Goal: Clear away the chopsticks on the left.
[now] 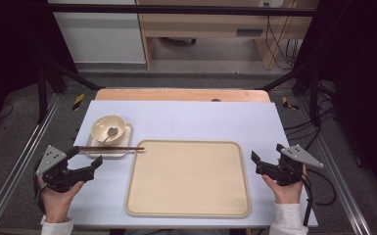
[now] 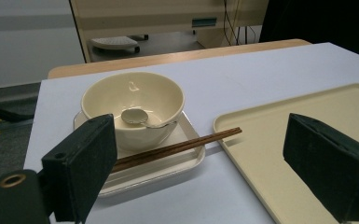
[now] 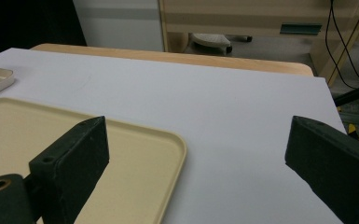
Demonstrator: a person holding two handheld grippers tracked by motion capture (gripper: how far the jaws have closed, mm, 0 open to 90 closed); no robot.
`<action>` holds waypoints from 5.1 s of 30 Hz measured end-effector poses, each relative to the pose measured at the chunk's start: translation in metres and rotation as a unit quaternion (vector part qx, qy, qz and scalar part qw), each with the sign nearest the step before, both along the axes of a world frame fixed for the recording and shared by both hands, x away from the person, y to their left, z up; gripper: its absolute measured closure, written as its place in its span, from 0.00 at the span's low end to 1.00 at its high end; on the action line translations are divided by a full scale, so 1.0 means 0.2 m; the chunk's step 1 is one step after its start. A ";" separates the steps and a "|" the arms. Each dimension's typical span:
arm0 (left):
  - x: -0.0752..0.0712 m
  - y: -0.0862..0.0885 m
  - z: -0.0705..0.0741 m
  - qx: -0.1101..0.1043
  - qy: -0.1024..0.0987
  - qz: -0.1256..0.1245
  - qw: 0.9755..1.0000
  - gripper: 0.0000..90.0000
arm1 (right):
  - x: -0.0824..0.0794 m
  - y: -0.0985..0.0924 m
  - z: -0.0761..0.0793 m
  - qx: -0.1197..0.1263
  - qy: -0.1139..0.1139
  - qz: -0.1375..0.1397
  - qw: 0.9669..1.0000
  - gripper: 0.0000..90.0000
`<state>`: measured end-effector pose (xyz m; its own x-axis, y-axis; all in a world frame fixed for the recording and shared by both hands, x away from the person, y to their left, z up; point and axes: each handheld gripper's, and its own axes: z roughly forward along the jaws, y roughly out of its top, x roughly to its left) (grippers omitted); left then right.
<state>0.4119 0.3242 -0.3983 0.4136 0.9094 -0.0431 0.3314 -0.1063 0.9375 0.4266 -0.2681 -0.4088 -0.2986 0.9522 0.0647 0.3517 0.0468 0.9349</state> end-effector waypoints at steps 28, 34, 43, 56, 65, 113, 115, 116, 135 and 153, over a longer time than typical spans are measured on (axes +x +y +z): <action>0.17 0.07 -0.17 0.081 0.078 -0.046 0.993 0.13 | 0.00 0.10 0.00 -0.014 0.010 0.029 0.999 0.08; 0.24 0.07 -0.20 0.099 0.086 -0.041 0.990 0.19 | 0.01 0.12 -0.01 -0.020 0.011 0.030 0.999 0.09; 0.33 0.07 -0.23 0.127 0.099 -0.047 0.986 0.26 | 0.01 0.12 -0.01 -0.023 0.011 0.029 0.999 0.09; 0.43 0.09 -0.28 0.122 0.094 -0.035 0.987 0.44 | 0.02 0.13 -0.02 -0.028 0.015 0.034 0.999 0.10; 0.47 0.09 -0.32 0.137 0.097 -0.033 0.985 0.56 | 0.02 0.14 -0.02 -0.029 0.018 0.037 0.999 0.11; 0.44 0.09 -0.32 0.157 0.101 -0.058 0.981 0.88 | 0.02 0.14 -0.02 -0.038 0.020 0.039 0.998 0.12; 0.44 0.09 -0.32 0.160 0.099 -0.057 0.981 0.88 | 0.02 0.14 -0.02 -0.039 0.020 0.039 0.998 0.12; 0.44 0.09 -0.32 0.160 0.099 -0.057 0.981 0.88 | 0.02 0.14 -0.02 -0.039 0.020 0.039 0.998 0.12; 0.43 0.07 -0.33 0.159 0.107 -0.068 0.979 0.89 | 0.02 0.14 -0.03 -0.037 0.022 0.039 0.998 0.12; 0.42 0.04 -0.32 0.153 0.117 -0.068 0.979 0.91 | 0.02 0.14 -0.02 -0.037 0.020 0.037 0.998 0.12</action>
<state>0.4969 0.3324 -0.4619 0.5424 0.8323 0.1141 0.4968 -0.4273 0.7554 0.4299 -0.2400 -0.4137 -0.3674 0.9300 0.0080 0.3821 0.1431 0.9130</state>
